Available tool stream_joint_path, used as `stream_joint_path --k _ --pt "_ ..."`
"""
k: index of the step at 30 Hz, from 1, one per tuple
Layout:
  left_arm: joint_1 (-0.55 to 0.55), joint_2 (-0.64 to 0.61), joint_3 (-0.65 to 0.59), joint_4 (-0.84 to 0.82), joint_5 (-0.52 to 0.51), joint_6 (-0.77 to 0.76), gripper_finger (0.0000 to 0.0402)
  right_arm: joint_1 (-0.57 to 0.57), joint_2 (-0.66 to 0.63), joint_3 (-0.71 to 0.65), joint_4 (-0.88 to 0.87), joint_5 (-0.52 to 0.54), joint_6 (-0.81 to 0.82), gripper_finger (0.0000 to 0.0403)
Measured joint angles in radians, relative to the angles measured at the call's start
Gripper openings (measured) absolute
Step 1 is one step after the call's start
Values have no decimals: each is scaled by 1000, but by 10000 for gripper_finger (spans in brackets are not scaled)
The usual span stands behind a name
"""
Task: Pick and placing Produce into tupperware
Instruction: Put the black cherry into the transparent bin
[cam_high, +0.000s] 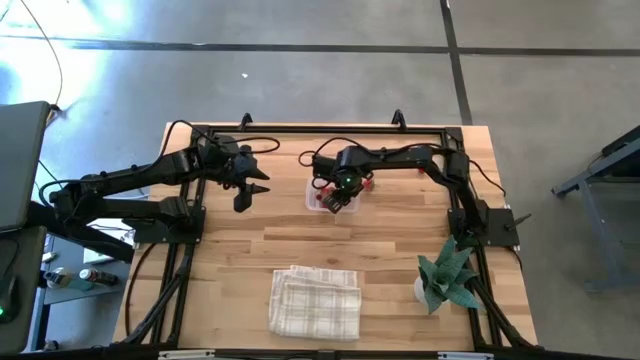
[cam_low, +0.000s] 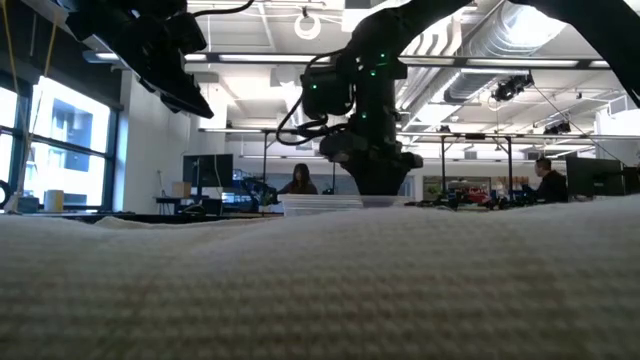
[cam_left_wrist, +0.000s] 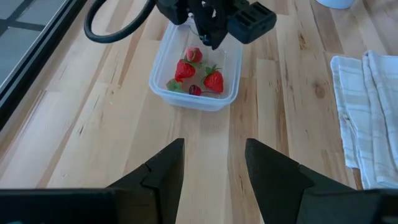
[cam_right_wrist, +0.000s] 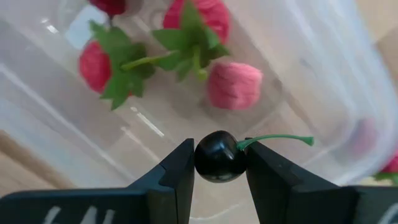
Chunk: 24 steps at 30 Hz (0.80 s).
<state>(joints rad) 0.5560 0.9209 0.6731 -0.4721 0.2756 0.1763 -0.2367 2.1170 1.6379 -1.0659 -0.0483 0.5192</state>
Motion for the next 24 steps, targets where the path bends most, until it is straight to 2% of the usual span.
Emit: stream_joint_path --k 11,24 --pt "0 0 0 0 0 0 159 -33 0 0 -25 56 -39 112" --pt "0 0 0 0 0 0 159 -45 0 0 -18 69 -216 112"
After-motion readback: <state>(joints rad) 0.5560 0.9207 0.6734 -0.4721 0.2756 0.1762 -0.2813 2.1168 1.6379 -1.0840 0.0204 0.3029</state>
